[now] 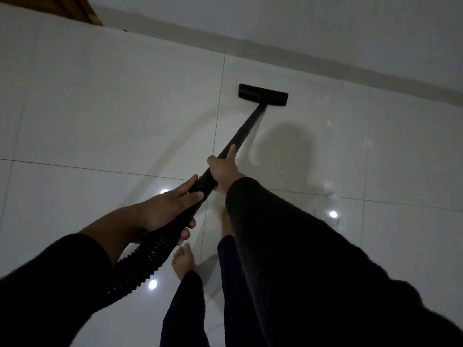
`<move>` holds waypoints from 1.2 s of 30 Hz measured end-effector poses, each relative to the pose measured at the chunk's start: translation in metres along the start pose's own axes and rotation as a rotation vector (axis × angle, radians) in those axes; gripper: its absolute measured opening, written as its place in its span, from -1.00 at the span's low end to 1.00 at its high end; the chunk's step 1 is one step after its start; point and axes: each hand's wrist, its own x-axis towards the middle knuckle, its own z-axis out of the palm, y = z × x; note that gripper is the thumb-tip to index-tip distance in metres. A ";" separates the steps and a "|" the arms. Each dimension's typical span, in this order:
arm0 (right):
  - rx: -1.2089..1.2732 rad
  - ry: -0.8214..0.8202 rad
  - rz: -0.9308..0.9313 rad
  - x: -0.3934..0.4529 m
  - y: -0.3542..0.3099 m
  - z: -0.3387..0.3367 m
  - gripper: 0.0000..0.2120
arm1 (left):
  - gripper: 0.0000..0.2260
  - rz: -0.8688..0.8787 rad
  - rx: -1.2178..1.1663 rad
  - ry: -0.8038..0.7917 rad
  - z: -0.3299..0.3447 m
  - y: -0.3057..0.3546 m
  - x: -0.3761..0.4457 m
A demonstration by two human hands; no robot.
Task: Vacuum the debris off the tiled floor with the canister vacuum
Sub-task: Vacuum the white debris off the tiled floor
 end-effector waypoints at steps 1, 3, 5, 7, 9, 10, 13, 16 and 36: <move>-0.007 0.003 -0.002 0.003 -0.005 -0.001 -0.21 | -0.46 0.000 -0.007 0.004 -0.001 0.005 0.002; -0.023 0.012 -0.006 0.009 -0.016 -0.003 -0.21 | -0.46 0.002 -0.020 0.008 -0.002 0.016 0.007; -0.028 0.009 -0.009 0.015 -0.027 -0.007 -0.21 | -0.47 0.006 -0.027 0.013 -0.002 0.026 0.012; -0.031 0.002 -0.009 0.021 -0.037 -0.011 -0.20 | -0.48 0.009 -0.037 0.023 -0.001 0.036 0.019; -0.047 0.003 -0.008 0.027 -0.047 -0.016 -0.20 | -0.48 0.010 -0.049 0.027 0.001 0.046 0.025; -0.057 0.005 -0.007 0.030 -0.052 -0.018 -0.19 | -0.48 0.011 -0.053 0.026 0.002 0.051 0.028; -0.080 0.009 -0.008 0.038 -0.065 -0.028 -0.17 | -0.48 0.016 -0.069 0.023 0.006 0.064 0.038; -0.093 0.023 -0.014 0.046 -0.077 -0.041 -0.16 | -0.47 0.025 -0.084 0.014 0.013 0.077 0.048; -0.064 0.078 0.029 0.048 -0.070 -0.113 -0.14 | -0.46 0.002 -0.062 -0.067 0.080 0.102 0.060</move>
